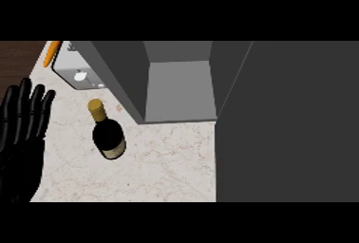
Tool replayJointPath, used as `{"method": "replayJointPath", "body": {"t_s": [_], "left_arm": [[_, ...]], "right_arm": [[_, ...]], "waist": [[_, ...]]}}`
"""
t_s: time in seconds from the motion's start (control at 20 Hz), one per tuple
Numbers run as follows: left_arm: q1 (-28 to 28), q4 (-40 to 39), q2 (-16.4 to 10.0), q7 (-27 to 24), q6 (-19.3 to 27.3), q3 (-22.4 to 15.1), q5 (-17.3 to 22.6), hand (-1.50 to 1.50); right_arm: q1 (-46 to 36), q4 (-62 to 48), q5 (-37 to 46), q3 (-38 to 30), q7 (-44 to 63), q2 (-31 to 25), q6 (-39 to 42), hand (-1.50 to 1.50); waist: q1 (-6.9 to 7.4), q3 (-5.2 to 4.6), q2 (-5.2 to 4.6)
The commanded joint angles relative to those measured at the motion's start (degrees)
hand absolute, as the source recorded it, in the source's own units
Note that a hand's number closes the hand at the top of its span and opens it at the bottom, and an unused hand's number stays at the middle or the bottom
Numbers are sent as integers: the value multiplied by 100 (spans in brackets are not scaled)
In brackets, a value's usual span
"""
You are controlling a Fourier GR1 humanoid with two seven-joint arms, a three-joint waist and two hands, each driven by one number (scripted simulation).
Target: Pick up the wine, place it into the cabinet and close the cabinet
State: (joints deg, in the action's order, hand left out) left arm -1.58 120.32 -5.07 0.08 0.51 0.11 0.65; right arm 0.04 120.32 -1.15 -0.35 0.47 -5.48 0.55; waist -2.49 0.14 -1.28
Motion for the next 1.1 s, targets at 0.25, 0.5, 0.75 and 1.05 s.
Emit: {"method": "replayJointPath", "body": {"t_s": [0.25, 0.5, 0.75, 1.05], "left_arm": [[1268, -920, -840, 107, -1965, -719, 997, -150], [974, -708, -186, 1809, -1789, -1231, 2478, -150], [1567, -70, -523, 3163, -1487, -682, 3618, -150], [1428, 917, -105, 3707, -637, -1333, 3028, -150]], "right_arm": [[511, 243, 89, 305, -105, -4, 221, -150], [775, 1201, -798, 879, 986, -155, 776, -150], [730, 1540, -774, 961, 1373, -78, 594, -150], [389, 2336, -1087, 617, 2405, -219, 364, -150]], "waist": [[-34, -16, 93], [115, -14, 158], [235, -13, 142], [256, -14, 141]]}}
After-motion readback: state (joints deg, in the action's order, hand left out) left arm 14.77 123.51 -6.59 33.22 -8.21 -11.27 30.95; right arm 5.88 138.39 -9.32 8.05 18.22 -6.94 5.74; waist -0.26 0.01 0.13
